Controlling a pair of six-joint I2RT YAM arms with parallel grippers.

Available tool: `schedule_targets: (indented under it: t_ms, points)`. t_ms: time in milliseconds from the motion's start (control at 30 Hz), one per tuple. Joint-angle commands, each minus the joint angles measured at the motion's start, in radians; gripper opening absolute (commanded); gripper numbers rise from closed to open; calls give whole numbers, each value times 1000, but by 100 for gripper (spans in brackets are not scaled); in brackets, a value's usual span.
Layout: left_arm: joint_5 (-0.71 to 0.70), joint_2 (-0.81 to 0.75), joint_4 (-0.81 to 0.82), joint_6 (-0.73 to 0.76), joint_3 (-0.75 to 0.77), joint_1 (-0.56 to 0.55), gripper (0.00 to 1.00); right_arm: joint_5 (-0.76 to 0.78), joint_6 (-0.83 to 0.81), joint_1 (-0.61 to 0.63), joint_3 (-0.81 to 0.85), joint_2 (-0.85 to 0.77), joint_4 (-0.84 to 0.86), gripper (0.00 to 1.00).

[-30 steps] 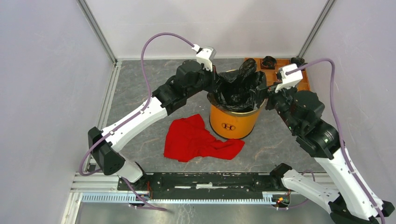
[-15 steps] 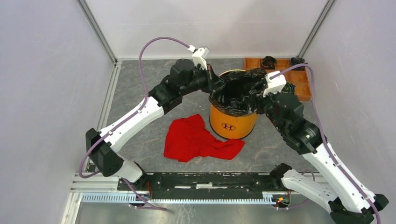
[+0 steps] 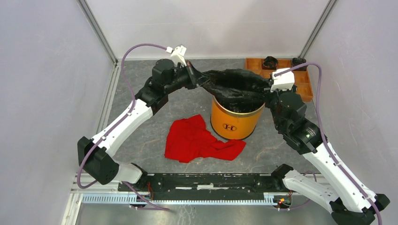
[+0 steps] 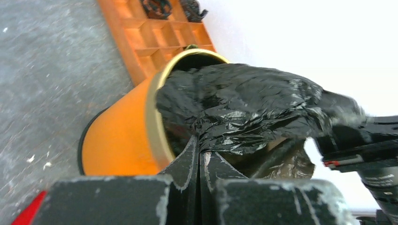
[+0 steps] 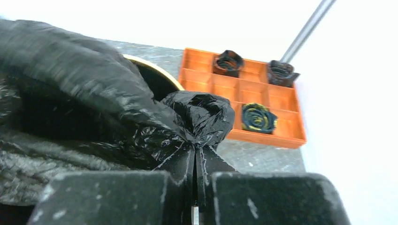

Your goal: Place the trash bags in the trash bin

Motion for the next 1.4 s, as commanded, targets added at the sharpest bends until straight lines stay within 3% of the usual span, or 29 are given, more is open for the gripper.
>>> schedule_targets:
  t_ms: [0,67,233,300,400,600,800,900,933,1067,1200,1367]
  points:
    - [103,-36,88,-136,-90,91,2,178,-88,0,24,-17,21,1]
    - [160,-38,139,-173,-134,120,2,177,-89,-2,19,-19,-12,6]
    - [272,-40,232,-227,-197,131,2,-76,92,-1,177,10,-255,66]
    - [304,-45,253,-247,-204,130,2,-212,174,-1,210,0,-301,85]
    - [333,-55,257,-249,-204,130,2,-220,338,-1,232,-15,-370,94]
    - [375,-65,264,-255,-201,130,2,-142,546,-1,80,-120,-311,96]
    - [388,-76,262,-256,-202,130,2,-72,437,0,99,-142,-357,98]
    - [392,-84,263,-256,-203,130,2,-152,397,0,35,-173,-291,84]
    - [392,-87,263,-257,-203,129,2,-194,419,-1,11,-184,-251,84]
    - [394,-105,259,-258,-202,130,2,-319,595,-1,-76,-184,-147,98]
    - [398,-121,257,-267,-209,130,2,-286,614,-2,-89,-153,-144,98]
    - [400,-147,252,-261,-221,130,2,-181,654,-2,-145,-173,-86,84]
